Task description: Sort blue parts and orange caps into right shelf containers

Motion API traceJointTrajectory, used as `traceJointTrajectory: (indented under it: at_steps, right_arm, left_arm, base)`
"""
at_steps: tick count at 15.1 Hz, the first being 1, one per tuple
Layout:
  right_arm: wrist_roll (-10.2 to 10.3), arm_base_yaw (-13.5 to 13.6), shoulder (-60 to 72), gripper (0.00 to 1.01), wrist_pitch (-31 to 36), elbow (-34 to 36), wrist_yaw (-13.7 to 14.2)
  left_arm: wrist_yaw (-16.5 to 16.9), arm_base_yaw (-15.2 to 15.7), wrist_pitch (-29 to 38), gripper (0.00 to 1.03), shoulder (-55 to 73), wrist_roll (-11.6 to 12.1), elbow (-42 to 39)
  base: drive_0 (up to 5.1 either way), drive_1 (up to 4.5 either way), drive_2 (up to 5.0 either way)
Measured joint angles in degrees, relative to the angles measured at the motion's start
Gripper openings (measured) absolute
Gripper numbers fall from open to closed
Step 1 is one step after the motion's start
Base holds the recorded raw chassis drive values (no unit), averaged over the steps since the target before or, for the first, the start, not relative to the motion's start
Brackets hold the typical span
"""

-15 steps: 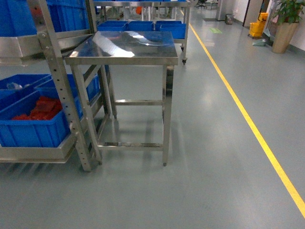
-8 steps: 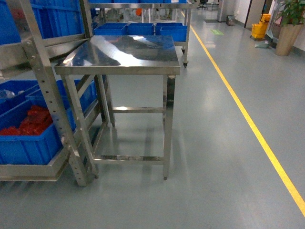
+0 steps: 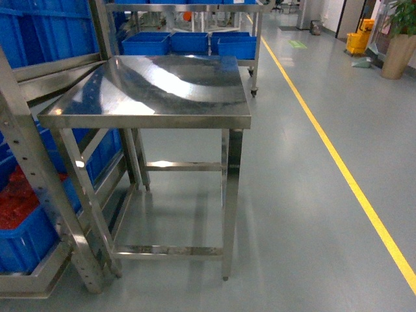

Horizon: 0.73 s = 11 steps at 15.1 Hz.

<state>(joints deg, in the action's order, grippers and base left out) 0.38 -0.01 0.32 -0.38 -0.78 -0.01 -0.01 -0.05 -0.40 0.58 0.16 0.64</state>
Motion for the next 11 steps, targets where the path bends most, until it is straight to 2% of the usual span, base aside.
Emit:
traceJointTrajectory:
  at_steps: [2, 11]
  right_arm:
    - [0.00, 0.00, 0.00, 0.44, -0.28, 0.00, -0.02]
    - [0.00, 0.00, 0.00, 0.44, 0.13, 0.00, 0.15]
  left_arm:
    - [-0.02, 0.00, -0.26, 0.41, 0.02, 0.00, 0.00]
    - [0.00, 0.00, -0.04, 0.41, 0.00, 0.00, 0.00]
  base:
    - [0.0, 0.00, 0.0]
    - [-4.9, 2.44, 2.7]
